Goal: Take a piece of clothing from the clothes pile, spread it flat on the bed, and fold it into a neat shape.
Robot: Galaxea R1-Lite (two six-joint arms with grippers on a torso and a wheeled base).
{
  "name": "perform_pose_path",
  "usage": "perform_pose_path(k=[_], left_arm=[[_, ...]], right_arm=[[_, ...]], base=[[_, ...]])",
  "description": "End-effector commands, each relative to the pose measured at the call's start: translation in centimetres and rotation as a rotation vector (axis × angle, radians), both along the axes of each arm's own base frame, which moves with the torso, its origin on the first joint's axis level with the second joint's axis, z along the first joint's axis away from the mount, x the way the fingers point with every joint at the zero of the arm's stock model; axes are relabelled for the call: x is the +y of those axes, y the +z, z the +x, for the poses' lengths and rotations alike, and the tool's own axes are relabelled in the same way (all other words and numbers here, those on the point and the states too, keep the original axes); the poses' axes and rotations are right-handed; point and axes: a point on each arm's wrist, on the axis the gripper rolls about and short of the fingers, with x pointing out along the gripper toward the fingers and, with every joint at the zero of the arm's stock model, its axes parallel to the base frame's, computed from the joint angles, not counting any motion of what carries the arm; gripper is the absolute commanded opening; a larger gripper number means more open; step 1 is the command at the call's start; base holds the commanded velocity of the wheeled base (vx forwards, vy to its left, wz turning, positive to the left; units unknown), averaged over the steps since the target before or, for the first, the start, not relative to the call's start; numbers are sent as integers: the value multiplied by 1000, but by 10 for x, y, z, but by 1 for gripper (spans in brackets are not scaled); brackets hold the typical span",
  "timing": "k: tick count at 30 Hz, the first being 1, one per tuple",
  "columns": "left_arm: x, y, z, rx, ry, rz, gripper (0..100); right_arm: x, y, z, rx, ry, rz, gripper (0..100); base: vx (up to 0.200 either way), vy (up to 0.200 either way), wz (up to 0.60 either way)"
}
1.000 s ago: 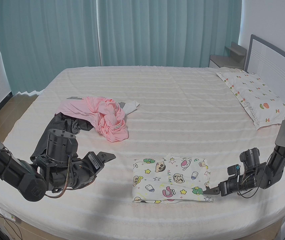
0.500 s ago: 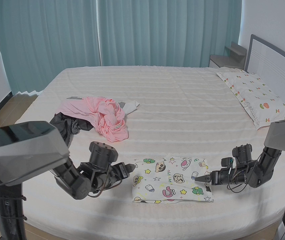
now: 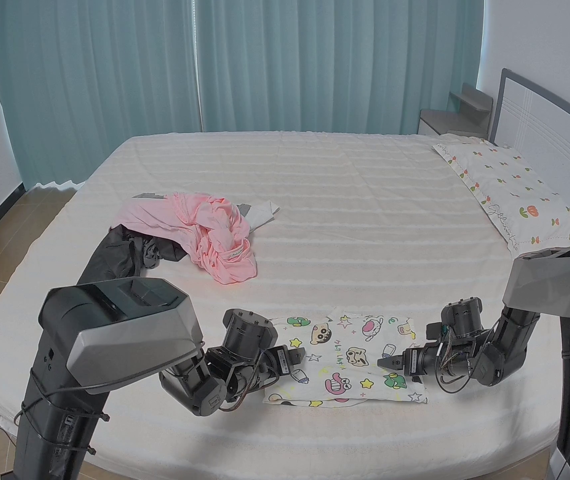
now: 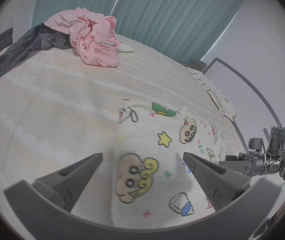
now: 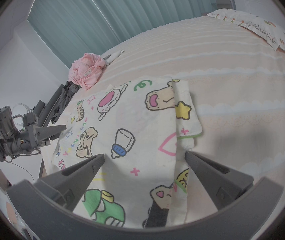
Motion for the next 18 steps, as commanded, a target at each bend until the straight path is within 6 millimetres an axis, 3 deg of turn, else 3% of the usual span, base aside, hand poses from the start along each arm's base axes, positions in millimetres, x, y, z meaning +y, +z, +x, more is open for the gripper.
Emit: perform_pose_path(k=[1,11,12,13,14,18], left_arm=[[-8,-4,1,-3,-13,-5,100],[-16,-4,3,-17,-27,-17,100],[-15,-4,3,-16,-27,-16,0],[-15,-4,3,-17,-27,-18,0],[-16,-4,3,-17,-26,-18,0],[-15,-4,3,-18,-23,-16,0]], right_arm=[[2,-4,0,8,4,-2,100],[24,-4,6,7,-5,47,100],[25,-4,6,6,-8,45,100],[25,-4,6,5,-8,45,100],[26,-4,6,5,-5,46,0],[28,-4,3,11,2,48,0]], base=[[0,0,0],[0,0,0],[0,0,0],[0,0,0],[0,0,0],[0,0,0]])
